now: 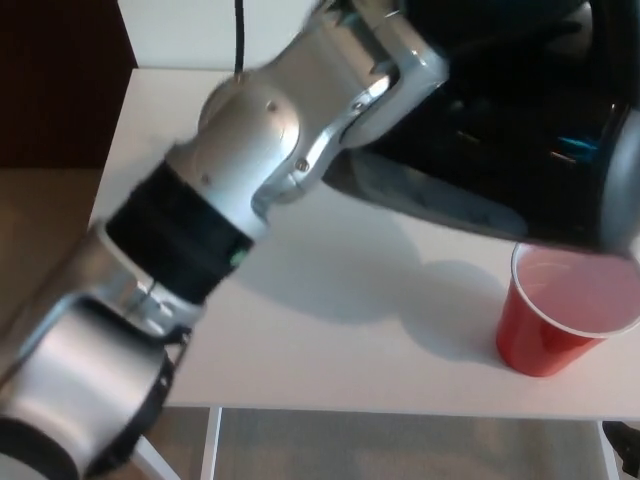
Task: The robot walk towards a table in front and uses its left hand to pick up the pot from the base and pour water to the cup on the right hand side
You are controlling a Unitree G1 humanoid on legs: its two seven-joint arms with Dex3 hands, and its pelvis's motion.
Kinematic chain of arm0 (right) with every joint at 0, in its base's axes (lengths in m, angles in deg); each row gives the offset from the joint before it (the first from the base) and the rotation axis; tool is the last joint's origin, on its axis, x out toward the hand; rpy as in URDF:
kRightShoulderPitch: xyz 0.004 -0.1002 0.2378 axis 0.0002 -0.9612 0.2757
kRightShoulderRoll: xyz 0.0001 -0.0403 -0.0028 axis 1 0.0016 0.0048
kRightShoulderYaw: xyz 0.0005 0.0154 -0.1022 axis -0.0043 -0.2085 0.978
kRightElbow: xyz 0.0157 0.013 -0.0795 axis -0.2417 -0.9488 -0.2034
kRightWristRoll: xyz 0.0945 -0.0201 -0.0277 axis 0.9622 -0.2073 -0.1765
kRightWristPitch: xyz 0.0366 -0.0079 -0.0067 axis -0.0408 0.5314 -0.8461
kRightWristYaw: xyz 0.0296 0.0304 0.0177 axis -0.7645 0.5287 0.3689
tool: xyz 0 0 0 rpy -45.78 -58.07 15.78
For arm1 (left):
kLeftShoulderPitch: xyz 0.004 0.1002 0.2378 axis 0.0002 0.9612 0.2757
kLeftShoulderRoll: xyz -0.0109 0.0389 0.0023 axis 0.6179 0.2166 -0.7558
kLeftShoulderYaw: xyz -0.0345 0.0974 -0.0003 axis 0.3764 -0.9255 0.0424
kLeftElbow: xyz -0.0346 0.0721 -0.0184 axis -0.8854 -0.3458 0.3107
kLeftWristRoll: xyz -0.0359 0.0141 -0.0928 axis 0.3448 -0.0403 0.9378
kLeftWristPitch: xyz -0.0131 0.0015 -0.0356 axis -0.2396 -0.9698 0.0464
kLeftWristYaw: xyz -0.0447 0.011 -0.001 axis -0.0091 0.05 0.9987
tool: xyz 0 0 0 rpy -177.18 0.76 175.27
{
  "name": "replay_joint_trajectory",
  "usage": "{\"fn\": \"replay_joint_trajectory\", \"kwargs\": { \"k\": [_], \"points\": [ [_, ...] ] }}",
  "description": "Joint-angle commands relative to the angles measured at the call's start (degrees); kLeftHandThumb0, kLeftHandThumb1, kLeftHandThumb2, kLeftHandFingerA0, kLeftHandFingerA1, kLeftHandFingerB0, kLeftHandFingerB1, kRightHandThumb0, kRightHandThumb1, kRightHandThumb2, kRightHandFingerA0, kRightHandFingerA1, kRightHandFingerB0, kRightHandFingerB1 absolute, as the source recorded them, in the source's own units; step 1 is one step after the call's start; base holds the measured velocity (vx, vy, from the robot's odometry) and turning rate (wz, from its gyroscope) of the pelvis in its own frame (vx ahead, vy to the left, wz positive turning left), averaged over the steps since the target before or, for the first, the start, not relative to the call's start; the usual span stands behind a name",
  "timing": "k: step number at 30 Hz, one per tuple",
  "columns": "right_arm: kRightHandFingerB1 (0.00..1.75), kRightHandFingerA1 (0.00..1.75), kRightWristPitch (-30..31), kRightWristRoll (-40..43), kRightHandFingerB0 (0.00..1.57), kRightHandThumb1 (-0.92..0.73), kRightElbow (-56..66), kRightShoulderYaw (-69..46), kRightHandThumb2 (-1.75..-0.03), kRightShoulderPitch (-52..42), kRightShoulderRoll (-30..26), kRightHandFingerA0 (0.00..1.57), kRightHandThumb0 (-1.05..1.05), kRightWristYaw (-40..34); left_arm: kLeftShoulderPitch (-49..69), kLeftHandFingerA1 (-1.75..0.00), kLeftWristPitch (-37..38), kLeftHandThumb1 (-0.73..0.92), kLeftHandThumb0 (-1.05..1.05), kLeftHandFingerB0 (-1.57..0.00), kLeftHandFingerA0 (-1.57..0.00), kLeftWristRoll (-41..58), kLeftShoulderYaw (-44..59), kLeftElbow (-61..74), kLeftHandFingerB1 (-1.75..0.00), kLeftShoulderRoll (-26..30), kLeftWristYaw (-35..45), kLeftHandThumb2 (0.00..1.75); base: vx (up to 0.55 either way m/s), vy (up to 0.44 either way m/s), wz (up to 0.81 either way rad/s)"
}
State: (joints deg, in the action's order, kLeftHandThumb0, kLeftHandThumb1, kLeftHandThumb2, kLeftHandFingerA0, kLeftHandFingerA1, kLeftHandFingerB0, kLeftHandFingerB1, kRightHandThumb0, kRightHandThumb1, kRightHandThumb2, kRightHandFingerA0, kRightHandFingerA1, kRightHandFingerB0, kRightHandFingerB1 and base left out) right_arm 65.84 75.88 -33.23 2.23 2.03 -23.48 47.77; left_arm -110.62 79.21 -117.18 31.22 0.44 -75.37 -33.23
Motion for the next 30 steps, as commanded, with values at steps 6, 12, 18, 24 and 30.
{"fn": "replay_joint_trajectory", "kwargs": {
  "k": [6,12,18,24,30],
  "points": [
    [0.39,0.47,-2.28,1.14,0.38,-0.6,-0.06,-1.21,-0.58,-0.47,-0.36,0.52,-0.23,0.18,5.87,-1.74,-28.4,0.61,-0.2,-0.62,-0.78,30.35,30.65,7.6,-1.67,-6.92,19.78,0.55,0.0,0.0,0.0],
    [0.38,0.46,-2.38,0.89,0.37,-0.62,0.29,-1.11,-0.58,-1.54,-0.05,0.5,-0.22,-0.24,9.08,-1.75,-37.66,0.66,-0.13,-0.5,-0.76,44.48,45.32,10.42,-1.53,-9.39,22.5,0.57,0.0,0.0,0.0],
    [0.38,0.46,-2.79,1.24,0.37,-0.62,-0.73,-1.58,-0.58,-1.1,-0.11,0.47,-0.21,-0.18,12.39,-1.75,-34.52,0.61,-0.12,-0.67,-0.79,50.82,52.17,6.51,-1.67,-7.01,23.68,0.55,0.0,0.0,0.0],
    [0.38,0.44,-2.15,1.85,0.37,-0.62,-0.76,-2.03,-0.58,-0.31,-0.1,0.46,-0.21,-0.04,15.8,-1.75,-35.46,0.61,-0.13,-0.68,-0.8,54.13,56.36,7.22,-1.68,-9.66,22.88,0.56,0.0,0.0,0.0],
    [0.38,0.44,-3.02,1.6,0.37,-0.61,-1.57,-1.72,-0.57,-0.48,0.06,0.45,-0.23,0.26,21.42,-1.75,-38.26,0.6,-0.11,-0.61,-0.8,56.35,59.34,9.98,-1.73,-14.95,22.35,0.56,0.0,0.0,0.0]
  ]
}}
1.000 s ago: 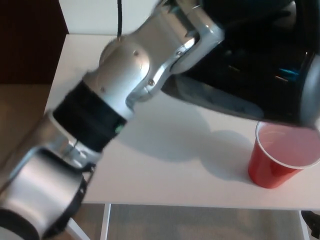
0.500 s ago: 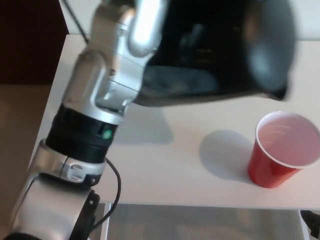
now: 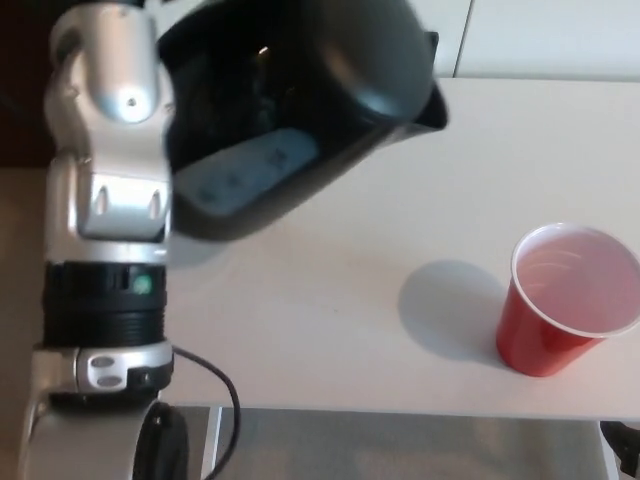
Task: The robot walk towards a table in front and uses its left hand to pick up the pot from the base and pour water to the cup on the right hand side
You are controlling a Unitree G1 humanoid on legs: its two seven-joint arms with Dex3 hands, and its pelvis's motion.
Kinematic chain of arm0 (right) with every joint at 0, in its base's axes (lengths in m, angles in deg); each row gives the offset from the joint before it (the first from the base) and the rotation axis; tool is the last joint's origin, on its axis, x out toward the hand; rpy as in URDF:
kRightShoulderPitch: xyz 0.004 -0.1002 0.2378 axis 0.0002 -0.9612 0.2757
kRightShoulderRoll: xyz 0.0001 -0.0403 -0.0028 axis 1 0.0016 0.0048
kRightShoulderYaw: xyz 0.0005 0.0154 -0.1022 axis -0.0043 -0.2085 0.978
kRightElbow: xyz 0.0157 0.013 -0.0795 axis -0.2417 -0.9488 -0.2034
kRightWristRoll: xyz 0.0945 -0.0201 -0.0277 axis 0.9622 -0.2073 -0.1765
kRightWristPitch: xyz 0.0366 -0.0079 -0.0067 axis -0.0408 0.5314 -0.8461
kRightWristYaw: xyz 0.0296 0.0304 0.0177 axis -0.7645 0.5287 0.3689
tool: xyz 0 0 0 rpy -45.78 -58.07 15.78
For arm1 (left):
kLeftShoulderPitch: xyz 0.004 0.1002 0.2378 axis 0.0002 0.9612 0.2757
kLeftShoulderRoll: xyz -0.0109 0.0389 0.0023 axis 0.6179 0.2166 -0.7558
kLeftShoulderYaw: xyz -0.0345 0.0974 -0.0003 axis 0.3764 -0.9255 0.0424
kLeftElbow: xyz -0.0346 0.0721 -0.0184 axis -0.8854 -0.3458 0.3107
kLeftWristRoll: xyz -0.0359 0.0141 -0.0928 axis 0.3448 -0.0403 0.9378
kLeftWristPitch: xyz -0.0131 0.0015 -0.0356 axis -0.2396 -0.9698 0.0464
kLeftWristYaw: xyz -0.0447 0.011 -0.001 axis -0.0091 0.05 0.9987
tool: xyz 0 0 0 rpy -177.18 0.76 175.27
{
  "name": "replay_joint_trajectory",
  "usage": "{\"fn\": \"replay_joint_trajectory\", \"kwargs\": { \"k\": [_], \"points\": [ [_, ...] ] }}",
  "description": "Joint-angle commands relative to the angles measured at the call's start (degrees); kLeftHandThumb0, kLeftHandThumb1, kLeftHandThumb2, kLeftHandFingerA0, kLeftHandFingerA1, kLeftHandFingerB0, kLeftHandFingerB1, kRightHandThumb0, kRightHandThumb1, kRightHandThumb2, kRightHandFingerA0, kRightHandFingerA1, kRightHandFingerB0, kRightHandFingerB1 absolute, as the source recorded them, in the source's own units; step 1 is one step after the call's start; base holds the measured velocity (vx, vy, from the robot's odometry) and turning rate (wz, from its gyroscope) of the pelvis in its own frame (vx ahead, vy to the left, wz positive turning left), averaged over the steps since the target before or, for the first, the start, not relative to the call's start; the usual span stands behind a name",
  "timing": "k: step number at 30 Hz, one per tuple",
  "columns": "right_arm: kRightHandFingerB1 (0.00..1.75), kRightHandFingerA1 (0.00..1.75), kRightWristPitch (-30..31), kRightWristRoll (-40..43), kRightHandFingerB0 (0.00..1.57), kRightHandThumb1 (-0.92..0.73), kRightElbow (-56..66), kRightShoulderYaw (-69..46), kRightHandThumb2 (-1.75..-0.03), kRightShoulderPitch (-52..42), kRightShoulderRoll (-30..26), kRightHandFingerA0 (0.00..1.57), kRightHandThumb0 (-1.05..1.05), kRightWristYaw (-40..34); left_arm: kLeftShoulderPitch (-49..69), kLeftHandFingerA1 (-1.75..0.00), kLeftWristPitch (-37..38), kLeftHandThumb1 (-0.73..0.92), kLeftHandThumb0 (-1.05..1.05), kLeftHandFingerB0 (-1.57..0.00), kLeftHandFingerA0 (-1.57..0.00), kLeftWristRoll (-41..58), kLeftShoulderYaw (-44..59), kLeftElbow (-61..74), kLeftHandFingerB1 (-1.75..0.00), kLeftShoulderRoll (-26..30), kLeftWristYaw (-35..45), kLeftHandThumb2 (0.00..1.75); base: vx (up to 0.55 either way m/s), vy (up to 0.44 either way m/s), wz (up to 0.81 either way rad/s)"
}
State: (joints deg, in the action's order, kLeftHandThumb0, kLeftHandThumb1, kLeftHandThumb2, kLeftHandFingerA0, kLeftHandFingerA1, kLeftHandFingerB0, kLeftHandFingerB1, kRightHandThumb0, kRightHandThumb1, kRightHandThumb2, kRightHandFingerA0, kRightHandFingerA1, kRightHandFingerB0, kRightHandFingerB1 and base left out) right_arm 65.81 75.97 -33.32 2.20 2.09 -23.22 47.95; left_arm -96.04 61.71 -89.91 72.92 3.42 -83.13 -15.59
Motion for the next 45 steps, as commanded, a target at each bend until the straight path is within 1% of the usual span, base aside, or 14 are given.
{"fn": "replay_joint_trajectory", "kwargs": {
  "k": [1,9,15,16,17,33,34,35,36,38,39,41,42,45],
  "points": [
    [0.38,0.45,-2.92,1.5,0.35,-0.62,-1.34,-1.66,-0.58,-0.5,-0.25,0.46,-0.22,0.15,7.59,-1.75,-21.04,0.62,-0.1,-0.62,-0.81,29.37,18.01,6.86,-1.73,-8.09,4.64,0.56,0.0,0.0,0.0],
    [0.38,0.44,-2.71,1.38,0.37,-0.61,-1.28,-1.5,-0.58,0.67,-0.48,0.46,-0.27,0.18,10.45,-1.75,-22.23,0.63,-0.1,-0.63,-0.79,30.42,19.04,7.37,-1.72,-11.94,5.05,0.56,0.0,0.0,0.0],
    [0.38,0.44,-1.87,1.45,0.37,-0.61,-0.27,-1.61,-0.58,0.56,-0.35,0.46,-0.26,-0.18,11.15,-1.75,-22.77,0.63,-0.09,-0.61,-0.78,31.11,18.76,7.68,-1.72,-12.26,5.07,0.56,0.0,0.0,0.0],
    [0.38,0.45,-2.31,1.36,0.36,-0.63,-0.34,-1.43,-0.58,0.59,-0.42,0.46,-0.24,0.21,12.59,-1.75,-21.84,0.64,-0.07,-0.54,-0.75,31.12,18.11,7.07,-1.74,-12.55,5.6,0.56,0.0,0.0,0.0],
    [0.38,0.45,-2.5,1.32,0.36,-0.63,-0.38,-1.36,-0.58,0.6,-0.46,0.46,-0.24,0.37,13.23,-1.75,-21.49,0.64,-0.07,-0.54,-0.75,31.16,17.81,6.84,-1.74,-12.66,5.83,0.56,0.0,0.0,0.0],
    [0.38,0.44,-1.59,1.56,0.36,-0.63,-0.55,-1.98,-0.58,1.56,-0.21,0.46,-0.21,0.11,13.88,-1.75,-23.34,0.63,-0.11,-0.58,-0.71,35.78,14.96,5.44,-1.69,-8.63,5.16,0.56,0.0,0.0,0.0],
    [0.38,0.44,-1.96,1.4,0.35,-0.64,-0.86,-1.89,-0.59,1.8,-0.24,0.45,-0.22,0.29,14.1,-0.35,-24.37,0.58,-0.42,-0.34,-0.31,36.23,12.29,3.6,-0.33,-3.24,12.76,0.58,0.0,0.0,0.0],
    [0.38,0.44,-2.12,1.32,0.35,-0.64,-0.99,-1.87,-0.59,1.91,-0.25,0.45,-0.22,0.38,14.22,-0.35,-24.83,0.58,-0.42,-0.34,-0.31,36.56,11.06,2.8,-0.33,-0.85,15.95,0.58,0.0,0.0,0.0],
    [0.38,0.43,-2.29,1.28,0.35,-0.63,-1.14,-1.85,-0.58,1.93,-0.31,0.43,-0.22,0.54,14.43,-0.22,-25.55,0.54,-0.48,-0.14,-0.07,37.28,10.1,2.77,-0.26,0.7,17.98,0.59,0.0,0.0,0.0],
    [0.38,0.43,-2.39,1.25,0.35,-0.63,-1.25,-1.86,-0.58,1.96,-0.34,0.43,-0.22,0.61,14.62,-0.22,-25.87,0.54,-0.48,-0.14,-0.07,38.15,9.3,2.63,-0.26,1.82,18.75,0.59,0.0,0.0,0.0],
    [0.37,0.43,-2.25,1.19,0.35,-0.63,-1.3,-1.91,-0.58,2.35,-0.47,0.43,-0.22,0.43,14.56,0.0,-25.14,0.41,-0.65,0.0,0.0,37.08,6.1,1.13,-0.01,7.01,24.46,0.73,0.0,0.0,0.0],
    [0.38,0.43,-2.4,1.08,0.35,-0.63,-1.37,-1.87,-0.58,2.43,-0.51,0.44,-0.22,0.36,14.55,0.0,-25.09,0.39,-0.65,0.0,0.0,36.97,4.39,0.63,0.0,9.42,26.05,0.69,0.0,0.0,0.0],
    [0.37,0.43,-2.49,1.02,0.35,-0.63,-1.06,-1.81,-0.58,2.31,-0.51,0.44,-0.21,0.36,14.33,0.0,-25.23,0.39,-0.63,0.0,0.0,36.12,2.45,0.15,0.0,12.4,28.24,0.7,0.0,0.0,0.0],
    [0.37,0.43,-2.27,1.23,0.35,-0.63,-0.54,-1.92,-0.58,2.25,-0.48,0.44,-0.21,0.47,13.83,0.0,-25.29,0.39,-0.63,0.0,0.0,36.72,1.15,-0.51,0.0,14.29,29.0,0.7,0.0,0.0,0.0]
  ]
}}
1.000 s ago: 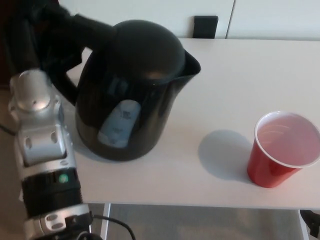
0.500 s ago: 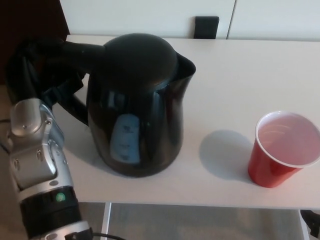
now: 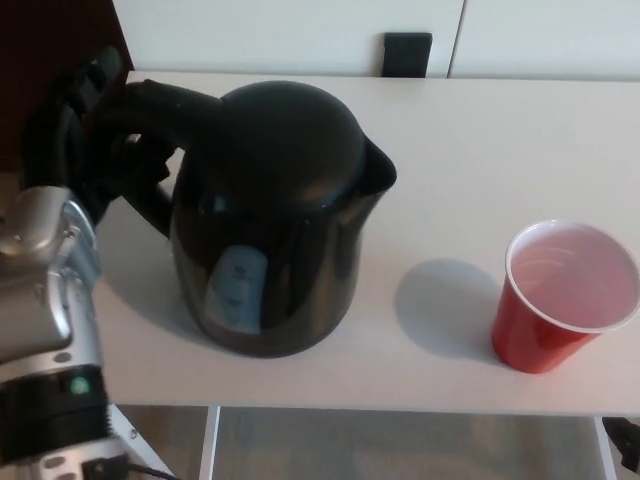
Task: The robot walk towards a table in front and uses its left hand to pick up the pot from the base and pour water to the cup on the right hand side
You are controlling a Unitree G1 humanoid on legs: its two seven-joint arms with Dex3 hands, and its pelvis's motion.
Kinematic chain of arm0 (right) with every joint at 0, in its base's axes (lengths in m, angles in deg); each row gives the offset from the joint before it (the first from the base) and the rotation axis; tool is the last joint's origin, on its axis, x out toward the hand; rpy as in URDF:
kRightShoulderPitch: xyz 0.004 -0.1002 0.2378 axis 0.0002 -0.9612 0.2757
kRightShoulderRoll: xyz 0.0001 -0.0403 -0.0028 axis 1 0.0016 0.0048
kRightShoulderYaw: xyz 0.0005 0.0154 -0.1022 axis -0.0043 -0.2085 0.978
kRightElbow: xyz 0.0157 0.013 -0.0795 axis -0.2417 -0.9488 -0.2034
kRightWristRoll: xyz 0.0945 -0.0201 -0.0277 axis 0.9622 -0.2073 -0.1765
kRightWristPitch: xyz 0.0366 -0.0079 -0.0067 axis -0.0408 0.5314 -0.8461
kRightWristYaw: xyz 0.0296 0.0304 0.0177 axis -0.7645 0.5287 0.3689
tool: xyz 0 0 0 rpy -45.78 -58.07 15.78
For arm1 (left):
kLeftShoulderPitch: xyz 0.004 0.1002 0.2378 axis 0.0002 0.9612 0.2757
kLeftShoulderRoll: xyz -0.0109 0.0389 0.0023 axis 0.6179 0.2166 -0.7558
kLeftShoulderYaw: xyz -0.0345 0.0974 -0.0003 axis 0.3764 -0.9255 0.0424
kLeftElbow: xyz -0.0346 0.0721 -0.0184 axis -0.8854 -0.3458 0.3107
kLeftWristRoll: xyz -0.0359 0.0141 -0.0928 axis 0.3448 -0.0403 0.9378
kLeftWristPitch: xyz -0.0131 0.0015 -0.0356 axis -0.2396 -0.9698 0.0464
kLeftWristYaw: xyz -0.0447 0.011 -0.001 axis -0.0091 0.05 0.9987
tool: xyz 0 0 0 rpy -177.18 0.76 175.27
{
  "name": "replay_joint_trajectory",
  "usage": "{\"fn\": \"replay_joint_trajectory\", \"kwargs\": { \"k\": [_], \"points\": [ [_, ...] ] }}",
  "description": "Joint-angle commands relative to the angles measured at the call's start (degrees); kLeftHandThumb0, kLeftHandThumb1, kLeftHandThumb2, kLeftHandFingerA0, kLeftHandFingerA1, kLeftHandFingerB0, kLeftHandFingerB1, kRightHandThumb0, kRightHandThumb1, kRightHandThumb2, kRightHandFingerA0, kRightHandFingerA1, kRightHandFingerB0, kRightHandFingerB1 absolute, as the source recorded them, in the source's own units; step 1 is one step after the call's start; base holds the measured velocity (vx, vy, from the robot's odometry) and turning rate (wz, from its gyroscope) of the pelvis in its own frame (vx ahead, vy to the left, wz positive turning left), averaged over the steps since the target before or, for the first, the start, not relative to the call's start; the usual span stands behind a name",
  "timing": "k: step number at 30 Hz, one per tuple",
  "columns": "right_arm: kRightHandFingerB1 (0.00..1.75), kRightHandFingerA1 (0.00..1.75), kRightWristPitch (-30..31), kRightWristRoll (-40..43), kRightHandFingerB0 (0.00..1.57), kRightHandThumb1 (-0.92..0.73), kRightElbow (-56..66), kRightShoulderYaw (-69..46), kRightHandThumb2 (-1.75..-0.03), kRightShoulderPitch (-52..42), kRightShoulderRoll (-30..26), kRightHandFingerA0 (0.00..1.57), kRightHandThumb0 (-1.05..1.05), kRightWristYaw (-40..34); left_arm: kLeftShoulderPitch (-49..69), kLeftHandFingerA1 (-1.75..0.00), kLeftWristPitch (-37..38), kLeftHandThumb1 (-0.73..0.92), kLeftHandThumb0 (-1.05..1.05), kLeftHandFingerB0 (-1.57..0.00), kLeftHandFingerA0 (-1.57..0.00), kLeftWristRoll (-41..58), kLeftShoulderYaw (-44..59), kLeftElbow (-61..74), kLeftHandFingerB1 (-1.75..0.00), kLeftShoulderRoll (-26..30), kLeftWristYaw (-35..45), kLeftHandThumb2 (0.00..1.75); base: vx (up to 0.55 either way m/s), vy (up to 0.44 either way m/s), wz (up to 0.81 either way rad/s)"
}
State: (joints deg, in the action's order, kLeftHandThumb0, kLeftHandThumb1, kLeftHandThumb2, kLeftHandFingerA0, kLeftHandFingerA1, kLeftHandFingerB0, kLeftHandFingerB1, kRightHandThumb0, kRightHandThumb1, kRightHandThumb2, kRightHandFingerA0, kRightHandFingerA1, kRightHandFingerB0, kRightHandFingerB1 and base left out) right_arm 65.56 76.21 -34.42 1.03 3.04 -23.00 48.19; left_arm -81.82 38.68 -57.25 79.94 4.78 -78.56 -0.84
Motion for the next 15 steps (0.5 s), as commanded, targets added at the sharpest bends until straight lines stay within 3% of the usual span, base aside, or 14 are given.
{"fn": "replay_joint_trajectory", "kwargs": {
  "k": [1,10,11,12,15],
  "points": [
    [0.37,0.43,-2.02,1.0,0.35,-0.63,0.56,-0.75,-0.58,1.31,-0.71,0.44,-0.21,0.22,-0.4,0.0,-2.23,0.39,-0.63,0.0,0.0,4.45,-6.17,-2.01,0.0,10.06,14.19,0.7,0.0,0.0,0.0],
    [0.38,0.44,-1.89,1.46,0.35,-0.62,0.68,-1.16,-0.58,1.64,-0.55,0.46,-0.21,0.53,-1.15,0.0,-2.12,0.37,-0.63,0.0,0.0,7.37,-7.65,-3.92,-0.01,15.11,15.8,0.7,0.0,0.0,0.0],
    [0.38,0.44,-2.23,1.54,0.35,-0.62,0.45,-1.25,-0.58,1.79,-0.6,0.45,-0.2,0.79,-1.41,0.0,-2.09,0.43,-0.59,0.0,0.0,7.68,-7.9,-4.06,0.0,15.55,16.03,0.54,0.0,0.0,0.0],
    [0.38,0.45,-2.32,1.59,0.36,-0.62,0.21,-1.37,-0.58,1.98,-0.62,0.47,-0.2,0.78,-1.64,0.0,-2.14,0.38,-0.63,0.0,0.0,7.7,-8.22,-4.14,-0.01,15.84,16.11,0.71,0.0,0.0,0.0],
    [0.38,0.45,-1.84,1.65,0.36,-0.61,0.41,-1.68,-0.57,2.52,-0.47,0.48,-0.19,0.48,-2.56,0.0,-1.51,0.39,-0.65,0.0,0.0,7.39,-10.07,-4.97,-0.01,17.57,17.05,0.71,0.0,0.0,0.0]
  ]
}}
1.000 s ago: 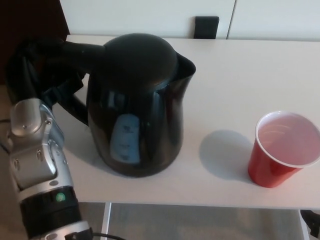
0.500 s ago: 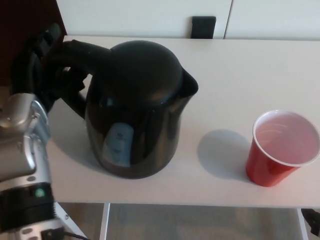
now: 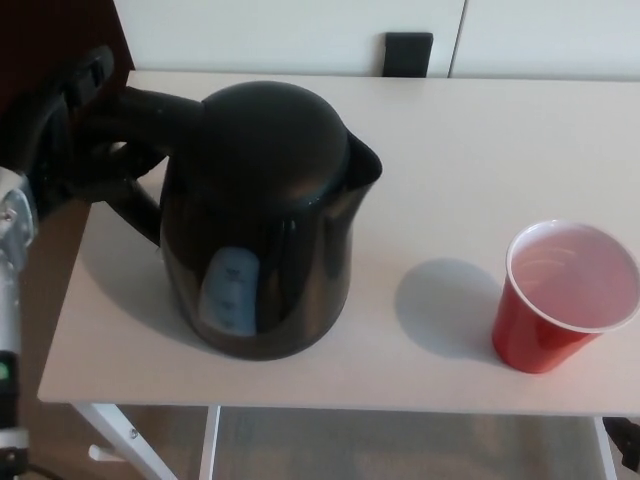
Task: The robot walk towards a table in front and uses its left hand to pick up the pot from the base and pour water to the cup on the right hand side
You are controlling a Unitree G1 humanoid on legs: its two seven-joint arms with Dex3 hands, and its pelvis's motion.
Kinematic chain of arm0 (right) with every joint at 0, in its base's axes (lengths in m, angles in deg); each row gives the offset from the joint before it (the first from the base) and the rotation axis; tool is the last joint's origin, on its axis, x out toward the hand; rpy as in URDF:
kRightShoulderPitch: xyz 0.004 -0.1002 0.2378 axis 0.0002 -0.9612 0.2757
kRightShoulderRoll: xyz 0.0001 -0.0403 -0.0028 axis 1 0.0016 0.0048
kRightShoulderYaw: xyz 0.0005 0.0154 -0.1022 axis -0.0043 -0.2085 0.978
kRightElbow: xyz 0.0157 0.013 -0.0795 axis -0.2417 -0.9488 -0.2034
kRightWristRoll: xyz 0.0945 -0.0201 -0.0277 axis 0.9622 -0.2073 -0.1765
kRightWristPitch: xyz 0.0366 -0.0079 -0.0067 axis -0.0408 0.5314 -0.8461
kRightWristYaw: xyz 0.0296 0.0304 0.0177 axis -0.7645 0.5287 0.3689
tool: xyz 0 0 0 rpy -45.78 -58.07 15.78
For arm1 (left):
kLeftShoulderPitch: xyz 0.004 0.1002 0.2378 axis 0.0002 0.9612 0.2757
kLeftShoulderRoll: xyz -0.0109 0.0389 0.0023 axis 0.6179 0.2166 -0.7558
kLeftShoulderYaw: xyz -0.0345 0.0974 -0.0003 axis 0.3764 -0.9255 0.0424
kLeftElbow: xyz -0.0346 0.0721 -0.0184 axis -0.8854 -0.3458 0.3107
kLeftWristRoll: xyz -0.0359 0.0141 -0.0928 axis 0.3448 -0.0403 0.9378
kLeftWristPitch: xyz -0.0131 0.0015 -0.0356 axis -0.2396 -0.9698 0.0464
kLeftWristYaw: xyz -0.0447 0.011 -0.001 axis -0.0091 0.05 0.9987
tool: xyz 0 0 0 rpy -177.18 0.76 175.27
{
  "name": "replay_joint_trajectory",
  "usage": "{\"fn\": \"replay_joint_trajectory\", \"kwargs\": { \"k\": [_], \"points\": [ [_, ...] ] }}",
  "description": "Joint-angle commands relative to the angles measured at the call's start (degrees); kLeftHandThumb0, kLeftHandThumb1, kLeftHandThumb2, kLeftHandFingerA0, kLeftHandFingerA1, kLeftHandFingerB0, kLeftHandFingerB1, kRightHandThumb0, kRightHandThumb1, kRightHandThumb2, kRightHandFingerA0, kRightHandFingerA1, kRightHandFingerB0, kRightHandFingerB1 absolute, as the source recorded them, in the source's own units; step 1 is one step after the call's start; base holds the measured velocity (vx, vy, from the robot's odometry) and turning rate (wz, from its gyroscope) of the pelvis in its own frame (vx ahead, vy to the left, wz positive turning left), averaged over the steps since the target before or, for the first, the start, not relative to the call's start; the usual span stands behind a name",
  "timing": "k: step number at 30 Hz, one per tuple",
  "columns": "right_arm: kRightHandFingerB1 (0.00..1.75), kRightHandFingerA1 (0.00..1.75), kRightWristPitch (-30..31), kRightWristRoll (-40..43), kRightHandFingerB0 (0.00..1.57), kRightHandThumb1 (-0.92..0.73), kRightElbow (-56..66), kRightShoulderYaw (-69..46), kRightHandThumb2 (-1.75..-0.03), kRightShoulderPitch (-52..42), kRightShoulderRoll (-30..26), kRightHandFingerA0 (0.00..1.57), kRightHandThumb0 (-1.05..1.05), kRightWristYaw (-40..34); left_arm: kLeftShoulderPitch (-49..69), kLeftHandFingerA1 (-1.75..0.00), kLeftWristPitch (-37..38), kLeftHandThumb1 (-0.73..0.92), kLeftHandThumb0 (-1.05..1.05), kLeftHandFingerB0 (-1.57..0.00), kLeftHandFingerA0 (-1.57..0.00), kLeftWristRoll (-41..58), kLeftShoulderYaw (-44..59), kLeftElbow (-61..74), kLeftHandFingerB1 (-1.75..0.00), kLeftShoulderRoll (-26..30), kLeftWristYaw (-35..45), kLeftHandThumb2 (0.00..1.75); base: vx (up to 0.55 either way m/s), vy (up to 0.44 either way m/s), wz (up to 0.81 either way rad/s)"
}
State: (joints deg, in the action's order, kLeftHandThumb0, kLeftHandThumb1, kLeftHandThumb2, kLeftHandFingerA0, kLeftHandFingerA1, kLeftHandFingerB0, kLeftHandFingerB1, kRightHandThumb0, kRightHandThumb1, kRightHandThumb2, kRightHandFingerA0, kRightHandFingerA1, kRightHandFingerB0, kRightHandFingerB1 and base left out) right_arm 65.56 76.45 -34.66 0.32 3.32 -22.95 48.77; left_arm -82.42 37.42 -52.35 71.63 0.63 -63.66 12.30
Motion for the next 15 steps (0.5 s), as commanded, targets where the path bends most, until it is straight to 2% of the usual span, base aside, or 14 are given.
{"fn": "replay_joint_trajectory", "kwargs": {
  "k": [1,2,3,8,9,12,15],
  "points": [
    [0.38,0.45,-1.7,1.38,0.36,-0.61,0.75,-1.01,-0.57,2.28,-0.48,0.48,-0.19,-0.18,-2.08,0.0,-0.12,0.39,-0.65,0.0,0.0,2.47,-2.17,-0.98,-0.01,3.03,4.08,0.71,0.0,0.0,0.0],
    [0.38,0.46,-1.78,1.34,0.36,-0.61,0.62,-1.02,-0.57,2.43,-0.58,0.5,-0.19,-0.11,-2.16,0.0,-0.51,0.45,-0.62,0.0,0.0,2.25,-2.83,-0.52,0.0,3.47,4.38,0.54,0.0,0.0,0.0],
    [0.38,0.46,-1.8,1.28,0.35,-0.61,0.5,-0.99,-0.57,2.65,-0.57,0.49,-0.19,-0.12,-2.21,0.0,0.03,0.41,-0.69,0.0,0.0,1.69,-4.12,-0.34,0.0,4.5,5.32,0.73,0.0,0.0,0.0],
    [0.39,0.46,-2.29,0.97,0.36,-0.61,0.12,-0.69,-0.57,3.16,-0.4,0.49,-0.18,-0.16,-2.05,0.0,2.6,0.41,-0.68,0.0,0.0,-0.14,-9.83,0.65,0.0,9.16,9.4,0.73,0.0,0.0,0.0],
    [0.39,0.46,-2.82,0.78,0.36,-0.61,-0.18,-0.55,-0.57,3.05,-0.7,0.5,-0.18,0.28,-2.25,0.0,4.1,0.42,-0.68,0.0,0.0,-2.96,-14.65,2.19,0.0,12.66,12.61,0.73,0.0,0.0,0.0],
    [0.39,0.47,-3.04,0.85,0.36,-0.61,-0.35,-0.68,-0.57,3.05,-1.04,0.49,-0.17,0.6,-2.75,0.0,6.18,0.41,-0.67,0.0,0.0,-3.9,-18.58,3.43,0.0,15.9,14.62,0.72,0.0,0.0,0.0],
    [0.39,0.47,-3.07,0.86,0.36,-0.61,-0.43,-0.73,-0.57,3.1,-1.04,0.49,-0.17,0.64,-2.89,0.0,6.51,0.41,-0.67,0.0,0.0,-3.05,-19.67,3.44,0.0,16.95,14.41,0.72,0.0,0.0,0.0]
  ]
}}
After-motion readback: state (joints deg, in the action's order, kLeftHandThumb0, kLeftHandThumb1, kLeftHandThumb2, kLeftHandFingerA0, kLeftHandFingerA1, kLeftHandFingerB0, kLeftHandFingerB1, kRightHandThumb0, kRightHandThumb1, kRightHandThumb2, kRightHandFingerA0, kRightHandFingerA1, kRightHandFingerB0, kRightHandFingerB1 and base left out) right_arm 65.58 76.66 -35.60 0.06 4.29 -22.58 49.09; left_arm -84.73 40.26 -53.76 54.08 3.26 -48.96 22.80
